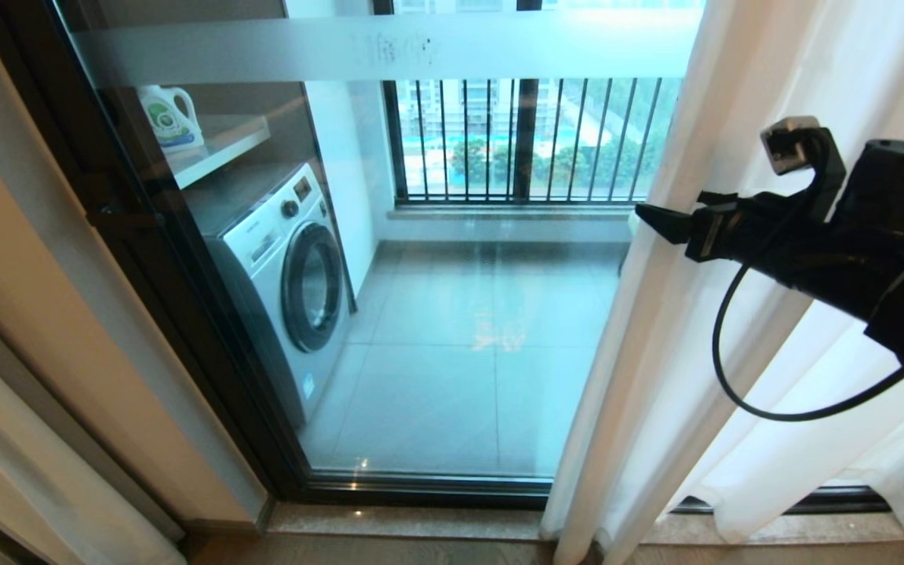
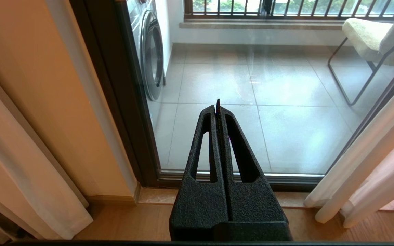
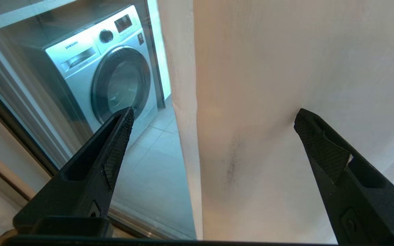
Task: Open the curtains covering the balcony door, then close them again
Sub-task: Pull the inner curtains open on both sides
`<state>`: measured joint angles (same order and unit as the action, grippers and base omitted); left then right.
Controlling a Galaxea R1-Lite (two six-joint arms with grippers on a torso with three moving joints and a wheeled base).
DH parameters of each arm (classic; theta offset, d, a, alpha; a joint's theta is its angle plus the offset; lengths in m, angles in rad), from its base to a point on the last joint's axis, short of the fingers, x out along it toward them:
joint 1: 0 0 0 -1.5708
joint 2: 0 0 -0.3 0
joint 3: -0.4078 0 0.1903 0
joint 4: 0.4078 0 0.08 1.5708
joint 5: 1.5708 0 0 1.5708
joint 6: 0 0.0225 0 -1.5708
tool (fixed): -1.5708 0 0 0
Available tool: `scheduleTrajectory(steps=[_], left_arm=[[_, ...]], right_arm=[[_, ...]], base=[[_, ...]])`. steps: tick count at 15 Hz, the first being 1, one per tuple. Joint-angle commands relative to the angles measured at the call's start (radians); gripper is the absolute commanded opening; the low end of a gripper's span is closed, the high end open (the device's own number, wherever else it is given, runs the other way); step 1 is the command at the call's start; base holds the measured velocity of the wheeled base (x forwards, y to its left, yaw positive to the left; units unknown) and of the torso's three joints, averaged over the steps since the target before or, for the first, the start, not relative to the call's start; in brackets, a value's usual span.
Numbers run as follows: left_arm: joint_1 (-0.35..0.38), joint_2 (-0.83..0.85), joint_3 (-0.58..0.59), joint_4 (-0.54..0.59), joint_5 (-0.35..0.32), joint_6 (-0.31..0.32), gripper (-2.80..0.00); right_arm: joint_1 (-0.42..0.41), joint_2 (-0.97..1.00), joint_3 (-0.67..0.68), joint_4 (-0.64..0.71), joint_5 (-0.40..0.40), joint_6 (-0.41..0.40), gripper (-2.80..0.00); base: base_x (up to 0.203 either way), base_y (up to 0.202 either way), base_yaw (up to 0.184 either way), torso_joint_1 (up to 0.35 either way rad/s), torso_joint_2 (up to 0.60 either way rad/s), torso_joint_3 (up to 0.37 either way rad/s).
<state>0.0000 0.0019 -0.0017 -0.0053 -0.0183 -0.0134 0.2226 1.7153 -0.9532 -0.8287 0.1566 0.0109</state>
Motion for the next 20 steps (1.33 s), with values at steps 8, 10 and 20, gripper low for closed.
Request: scheduleTrajectory(steps=[8, 10, 20], left_arm=[[0.0, 0.0, 0.0, -0.001, 0.0, 0.0, -2.8], [-0.002, 0.0, 0.0, -0.001, 0.0, 0.0, -2.8], [0.0, 0.0, 0.0, -0.001, 0.0, 0.0, -2.8]], right_arm=[[0.006, 0.003, 0.017, -0.07, -0.011, -0.003, -2.8], [0.006, -0.009, 0.021, -0.07, -0.029, -0.002, -2.8], [0.007, -0.032, 0.074, -0.182, -0.04, 0.031, -2.8]], base=[[0.0, 0.0, 0.0, 0.0, 0.0, 0.0], [0.0, 0.0, 0.0, 0.0, 0.0, 0.0], [0.0, 0.0, 0.0, 0.0, 0.0, 0.0]])
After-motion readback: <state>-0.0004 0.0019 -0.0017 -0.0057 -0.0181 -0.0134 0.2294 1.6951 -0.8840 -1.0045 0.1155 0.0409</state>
